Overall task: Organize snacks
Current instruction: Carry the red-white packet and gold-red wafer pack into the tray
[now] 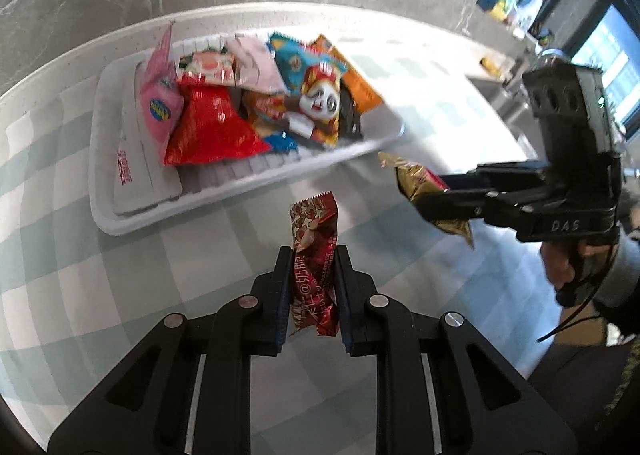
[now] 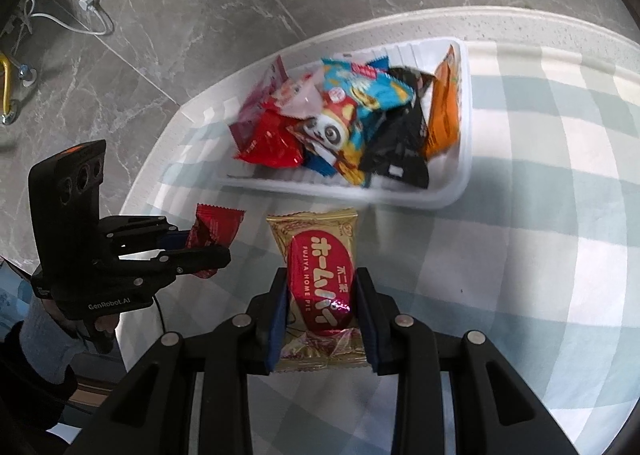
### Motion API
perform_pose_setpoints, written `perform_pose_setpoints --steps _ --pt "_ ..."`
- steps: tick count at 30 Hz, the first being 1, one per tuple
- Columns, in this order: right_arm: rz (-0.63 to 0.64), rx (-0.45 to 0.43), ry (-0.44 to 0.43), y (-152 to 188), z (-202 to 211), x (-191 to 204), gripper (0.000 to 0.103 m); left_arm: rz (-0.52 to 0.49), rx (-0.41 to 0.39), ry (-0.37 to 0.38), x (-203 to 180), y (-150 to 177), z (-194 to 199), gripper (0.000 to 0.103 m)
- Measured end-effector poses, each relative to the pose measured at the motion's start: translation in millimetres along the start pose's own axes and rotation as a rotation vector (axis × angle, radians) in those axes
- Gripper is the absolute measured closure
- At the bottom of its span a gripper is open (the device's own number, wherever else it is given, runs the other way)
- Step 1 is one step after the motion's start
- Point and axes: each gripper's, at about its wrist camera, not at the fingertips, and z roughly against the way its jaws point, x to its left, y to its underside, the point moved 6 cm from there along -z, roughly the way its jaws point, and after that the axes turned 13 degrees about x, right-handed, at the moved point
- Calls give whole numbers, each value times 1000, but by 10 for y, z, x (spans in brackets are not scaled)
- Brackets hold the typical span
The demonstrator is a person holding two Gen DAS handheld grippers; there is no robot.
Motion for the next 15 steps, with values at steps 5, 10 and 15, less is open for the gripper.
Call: perform_pose_setpoints --steps 5,10,15 --pt "-5 -27 -35 -131 139 34 68 24 -44 35 -66 -130 230 85" --pt "-13 -63 -44 -320 279 2 68 61 -90 79 -6 -270 448 85" --pt "-21 -96 -37 -523 402 -64 68 74 -115 82 70 -437 632 85"
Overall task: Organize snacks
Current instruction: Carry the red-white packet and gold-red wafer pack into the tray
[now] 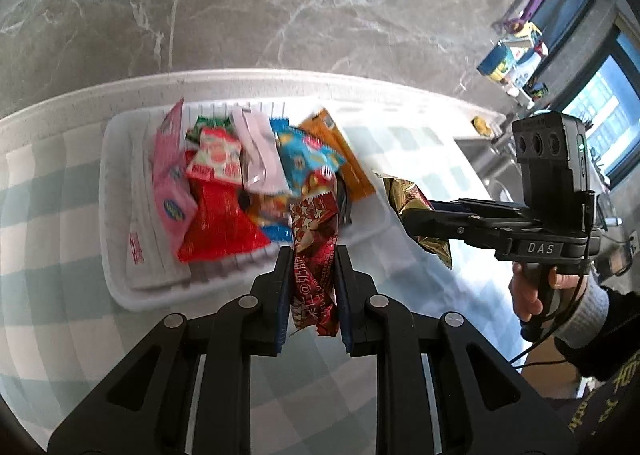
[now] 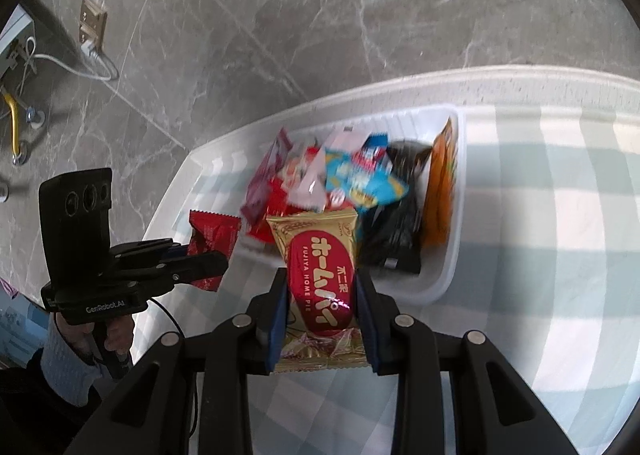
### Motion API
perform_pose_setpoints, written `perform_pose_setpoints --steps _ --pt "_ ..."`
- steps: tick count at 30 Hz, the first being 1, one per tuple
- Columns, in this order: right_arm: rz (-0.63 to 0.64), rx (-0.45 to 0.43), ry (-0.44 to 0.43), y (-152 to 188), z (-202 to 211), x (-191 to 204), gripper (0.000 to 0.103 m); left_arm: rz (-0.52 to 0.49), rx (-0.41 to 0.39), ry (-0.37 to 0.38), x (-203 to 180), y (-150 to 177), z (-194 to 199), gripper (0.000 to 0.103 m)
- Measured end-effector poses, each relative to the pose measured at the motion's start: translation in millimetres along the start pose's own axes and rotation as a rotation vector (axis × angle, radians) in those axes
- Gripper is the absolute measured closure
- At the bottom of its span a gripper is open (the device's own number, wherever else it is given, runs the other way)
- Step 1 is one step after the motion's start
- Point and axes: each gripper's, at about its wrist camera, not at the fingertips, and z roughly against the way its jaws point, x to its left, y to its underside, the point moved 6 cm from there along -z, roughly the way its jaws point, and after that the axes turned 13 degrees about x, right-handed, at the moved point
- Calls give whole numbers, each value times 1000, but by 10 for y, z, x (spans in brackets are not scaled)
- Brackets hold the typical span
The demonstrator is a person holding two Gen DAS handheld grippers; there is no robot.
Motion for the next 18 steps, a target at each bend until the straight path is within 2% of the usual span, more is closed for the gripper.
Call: perform_pose_setpoints --steps 18 --pt "-38 -47 28 -594 16 -298 69 58 -39 -3 168 -767 -268 85"
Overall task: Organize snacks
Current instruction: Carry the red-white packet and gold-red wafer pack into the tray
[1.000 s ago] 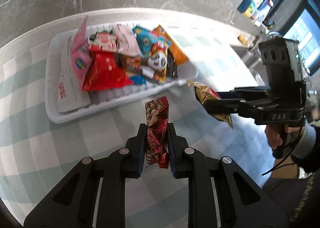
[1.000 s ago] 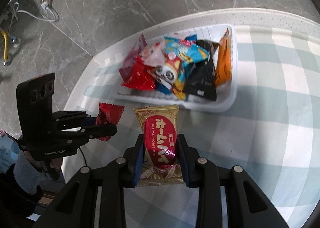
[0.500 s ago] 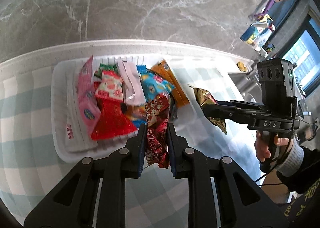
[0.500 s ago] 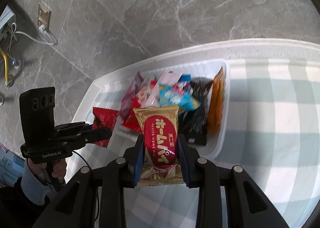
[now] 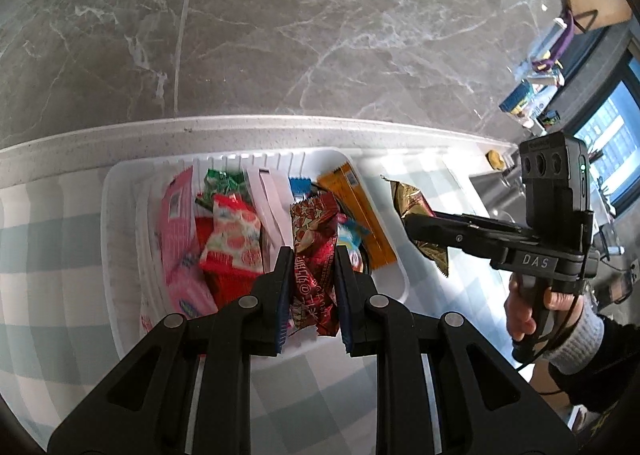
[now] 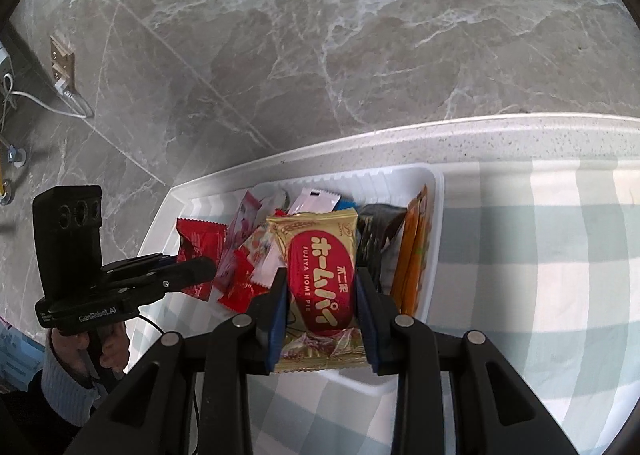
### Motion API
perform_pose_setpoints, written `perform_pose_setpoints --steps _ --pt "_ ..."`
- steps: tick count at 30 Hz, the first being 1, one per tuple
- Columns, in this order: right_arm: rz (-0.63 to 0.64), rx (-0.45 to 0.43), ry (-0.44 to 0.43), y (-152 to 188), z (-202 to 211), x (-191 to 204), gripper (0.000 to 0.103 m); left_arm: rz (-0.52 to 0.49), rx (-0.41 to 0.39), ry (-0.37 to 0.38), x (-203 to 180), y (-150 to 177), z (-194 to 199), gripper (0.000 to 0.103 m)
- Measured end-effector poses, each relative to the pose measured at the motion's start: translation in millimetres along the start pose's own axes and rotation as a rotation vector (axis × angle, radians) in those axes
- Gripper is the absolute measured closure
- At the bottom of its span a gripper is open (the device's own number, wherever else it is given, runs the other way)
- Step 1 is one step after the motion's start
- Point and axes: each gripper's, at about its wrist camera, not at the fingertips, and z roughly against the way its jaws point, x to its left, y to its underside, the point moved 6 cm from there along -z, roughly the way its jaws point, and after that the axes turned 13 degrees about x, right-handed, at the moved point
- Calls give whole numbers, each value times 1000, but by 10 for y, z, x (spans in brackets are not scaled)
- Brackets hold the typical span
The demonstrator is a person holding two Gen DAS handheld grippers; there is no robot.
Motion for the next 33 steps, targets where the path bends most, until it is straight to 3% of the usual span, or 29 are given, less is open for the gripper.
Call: perform_pose_setpoints --steps 12,33 --pt "-29 10 17 -211 -160 -180 68 30 -3 -16 141 -286 -174 85" --pt "-21 42 68 -357 -415 -232 68 -1 11 -153 181 -436 -487 84"
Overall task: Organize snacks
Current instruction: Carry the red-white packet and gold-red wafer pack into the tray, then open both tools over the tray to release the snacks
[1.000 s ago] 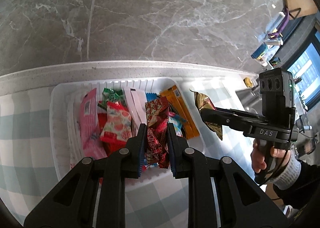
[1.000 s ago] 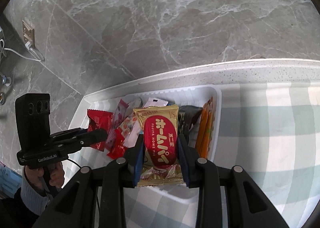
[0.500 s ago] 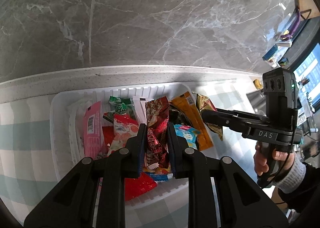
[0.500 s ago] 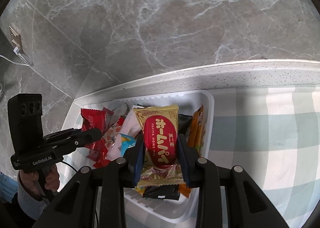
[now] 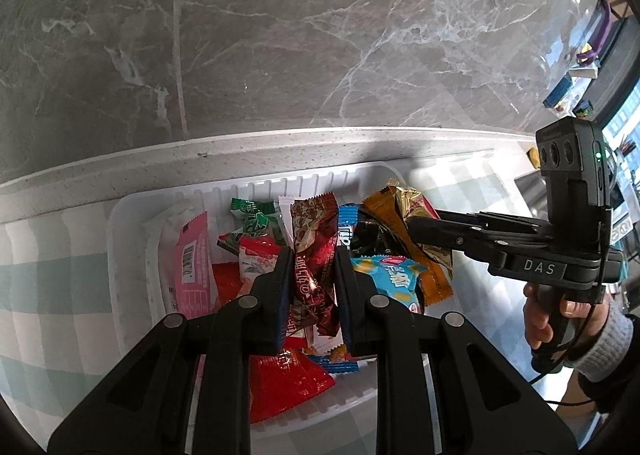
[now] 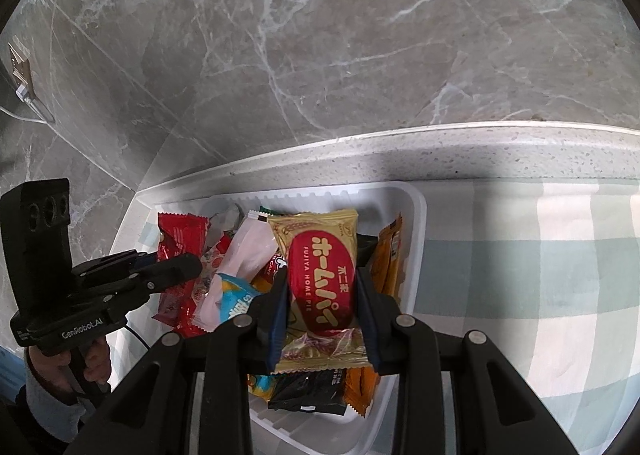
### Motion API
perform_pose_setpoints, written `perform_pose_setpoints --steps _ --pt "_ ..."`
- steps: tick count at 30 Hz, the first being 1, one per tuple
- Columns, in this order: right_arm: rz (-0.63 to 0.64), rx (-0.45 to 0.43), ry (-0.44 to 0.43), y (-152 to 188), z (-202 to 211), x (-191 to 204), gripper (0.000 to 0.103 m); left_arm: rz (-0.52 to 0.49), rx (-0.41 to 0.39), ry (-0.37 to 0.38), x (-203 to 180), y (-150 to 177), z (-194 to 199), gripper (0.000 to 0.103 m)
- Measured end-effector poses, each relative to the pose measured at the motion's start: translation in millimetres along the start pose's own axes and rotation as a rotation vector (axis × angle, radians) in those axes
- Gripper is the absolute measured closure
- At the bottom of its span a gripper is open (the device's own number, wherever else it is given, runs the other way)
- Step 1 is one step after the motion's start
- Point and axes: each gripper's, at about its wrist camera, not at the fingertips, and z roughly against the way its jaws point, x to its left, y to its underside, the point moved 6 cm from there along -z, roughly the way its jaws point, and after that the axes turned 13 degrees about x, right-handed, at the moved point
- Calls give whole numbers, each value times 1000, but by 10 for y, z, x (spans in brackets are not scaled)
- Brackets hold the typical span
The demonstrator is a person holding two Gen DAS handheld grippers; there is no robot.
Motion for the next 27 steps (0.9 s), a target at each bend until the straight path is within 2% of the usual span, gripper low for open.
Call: perform_pose_setpoints --steps 5,8,16,19,20,21,27 --pt "9 4 17 -13 -55 44 67 -7 1 -29 -35 -9 -42 84" --pt "15 0 26 -18 -58 60 57 -14 4 -50 -54 -7 -72 84" --pt "41 -14 44 -41 -56 178 53 -27 -16 -96 -101 -7 -49 81" --pt "43 -18 47 -31 -50 208 52 -32 -28 -120 -102 -8 -13 63" --pt "43 -19 46 -24 -36 197 52 -33 -35 -126 -99 -9 5 51" --pt "42 -21 45 -16 -26 200 52 -34 -42 -130 -102 -7 24 46" --pt "46 -27 42 53 30 239 52 -45 -77 -169 -113 8 154 46"
